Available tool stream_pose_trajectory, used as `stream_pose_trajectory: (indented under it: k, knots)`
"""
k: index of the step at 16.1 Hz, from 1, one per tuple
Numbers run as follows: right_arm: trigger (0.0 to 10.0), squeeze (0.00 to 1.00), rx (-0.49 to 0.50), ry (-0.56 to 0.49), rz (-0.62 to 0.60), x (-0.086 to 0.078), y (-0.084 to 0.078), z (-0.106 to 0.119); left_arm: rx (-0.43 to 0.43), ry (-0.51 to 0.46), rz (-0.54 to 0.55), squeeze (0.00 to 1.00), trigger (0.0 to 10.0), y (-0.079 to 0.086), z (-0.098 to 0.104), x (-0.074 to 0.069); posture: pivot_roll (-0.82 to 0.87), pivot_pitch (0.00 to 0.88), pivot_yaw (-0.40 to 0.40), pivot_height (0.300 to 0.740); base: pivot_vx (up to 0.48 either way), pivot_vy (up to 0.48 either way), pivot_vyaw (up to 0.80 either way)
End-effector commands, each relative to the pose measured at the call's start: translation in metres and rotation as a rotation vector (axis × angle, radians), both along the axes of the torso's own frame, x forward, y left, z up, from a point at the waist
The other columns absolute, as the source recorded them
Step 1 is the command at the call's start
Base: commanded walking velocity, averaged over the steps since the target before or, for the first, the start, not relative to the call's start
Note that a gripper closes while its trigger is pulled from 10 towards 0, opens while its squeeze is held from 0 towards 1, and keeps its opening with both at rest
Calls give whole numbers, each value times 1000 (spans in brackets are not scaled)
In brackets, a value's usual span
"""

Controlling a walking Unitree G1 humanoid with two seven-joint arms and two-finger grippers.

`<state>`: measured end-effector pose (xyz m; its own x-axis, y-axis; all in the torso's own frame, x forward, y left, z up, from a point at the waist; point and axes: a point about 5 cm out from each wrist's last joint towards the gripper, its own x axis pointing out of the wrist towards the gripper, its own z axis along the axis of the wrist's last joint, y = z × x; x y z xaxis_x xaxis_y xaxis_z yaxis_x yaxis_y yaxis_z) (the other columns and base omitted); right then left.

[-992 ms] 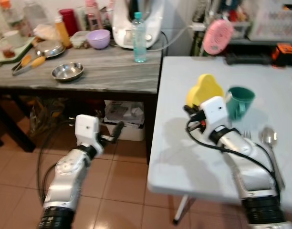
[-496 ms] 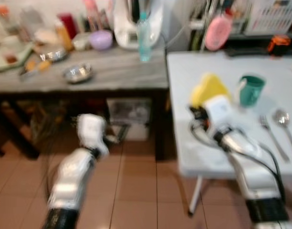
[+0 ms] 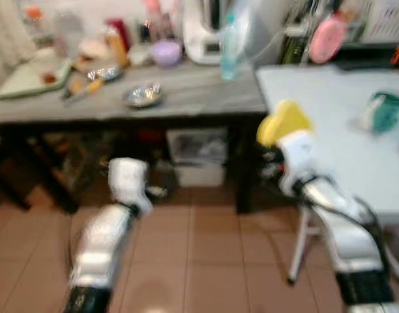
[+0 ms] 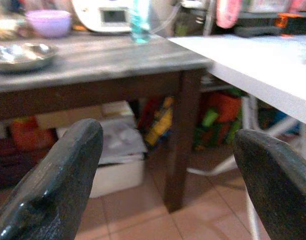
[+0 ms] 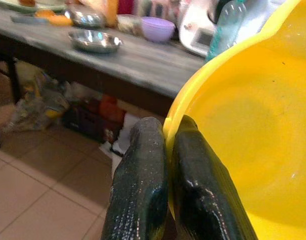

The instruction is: Setting the table

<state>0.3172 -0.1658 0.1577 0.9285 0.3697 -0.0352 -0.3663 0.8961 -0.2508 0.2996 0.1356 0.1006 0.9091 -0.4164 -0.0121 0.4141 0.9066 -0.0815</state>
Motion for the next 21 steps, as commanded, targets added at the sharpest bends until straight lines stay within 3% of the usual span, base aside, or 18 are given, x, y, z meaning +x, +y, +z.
stream_pose_trajectory:
  k: [1,5,13,16,19,21]
  knots:
    - [10000,0,12,-37,19,1,7,8,29,-24,21,0,10000,9,6,3,-68,0,62,740,0,480,0]
    - [10000,0,11,-39,17,2,8,8,30,-28,32,0,10000,9,7,4,-64,0,61,740,0,480,0]
    - [10000,0,1,-46,14,2,5,8,-5,-67,79,0,10000,10,11,5,-69,0,59,740,0,0,0]
    - [10000,0,15,-61,-2,-1,4,9,14,-89,133,0,10000,17,13,8,-69,0,59,740,81,0,0]
    - [10000,0,37,-130,-101,-9,-1,16,43,-100,204,0,10000,31,13,9,-68,0,59,740,242,0,0]
    - [10000,0,45,-113,-138,-15,-4,7,60,-95,231,0,10000,37,11,8,-70,0,63,740,277,0,0]
